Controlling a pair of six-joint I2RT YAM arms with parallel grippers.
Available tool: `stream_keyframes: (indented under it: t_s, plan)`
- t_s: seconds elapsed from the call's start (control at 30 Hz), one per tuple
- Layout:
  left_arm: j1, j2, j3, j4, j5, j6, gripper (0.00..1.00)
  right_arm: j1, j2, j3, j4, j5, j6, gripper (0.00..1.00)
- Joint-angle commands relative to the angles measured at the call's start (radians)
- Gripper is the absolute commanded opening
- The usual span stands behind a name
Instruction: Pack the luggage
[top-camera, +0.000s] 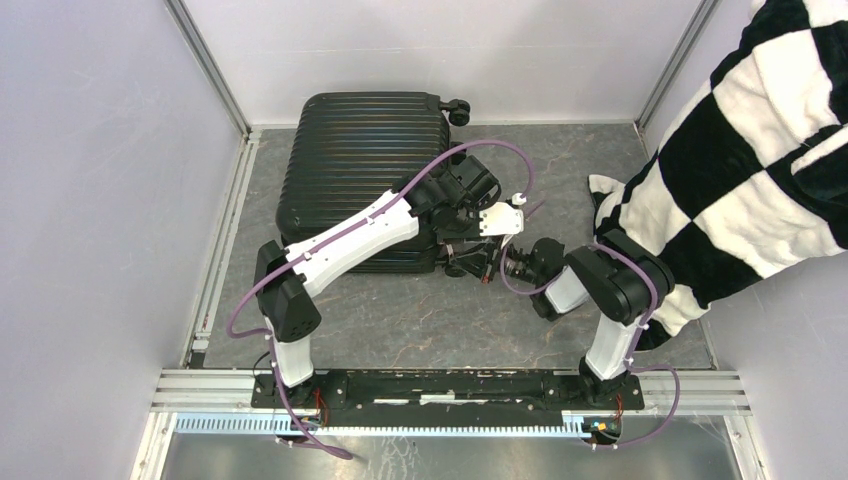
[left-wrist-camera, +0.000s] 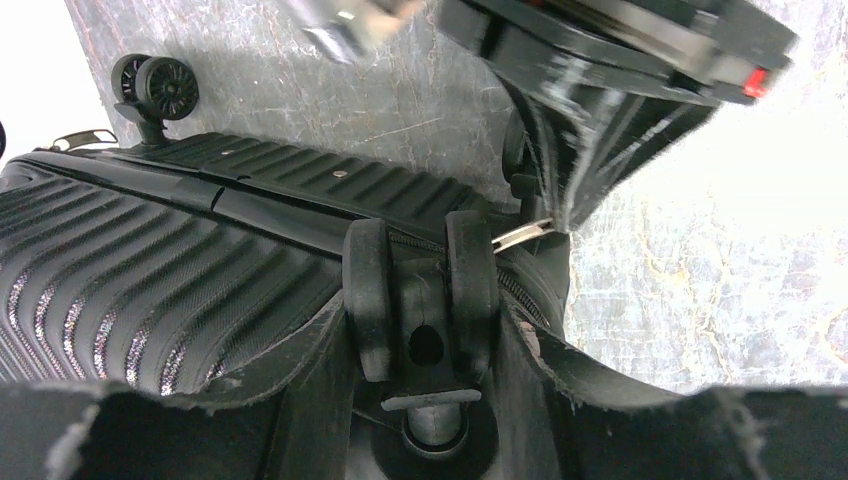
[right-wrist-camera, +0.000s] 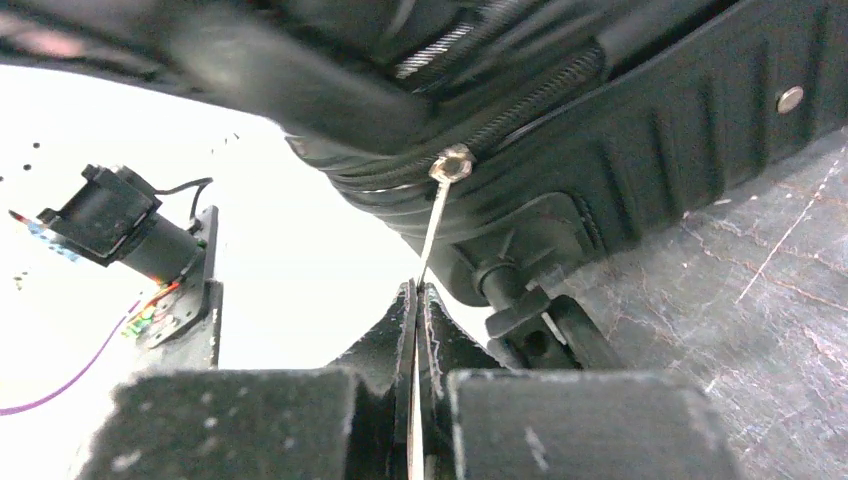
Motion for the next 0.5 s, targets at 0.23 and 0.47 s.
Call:
stream_keyframes:
  t_s: [0.23,0.47]
  plan:
    - [0.018,-0.096,-0.01,0.259,-0.141,-0.069,0.02,0.208,-0.144,-0.172,0.277,0.306,-0.255,0.0]
    - [0.018,-0.045,0.042,0.287,-0.116,-0.124,0.02,0.343,-0.215,-0.208,0.214,0.51,-0.328,0.0]
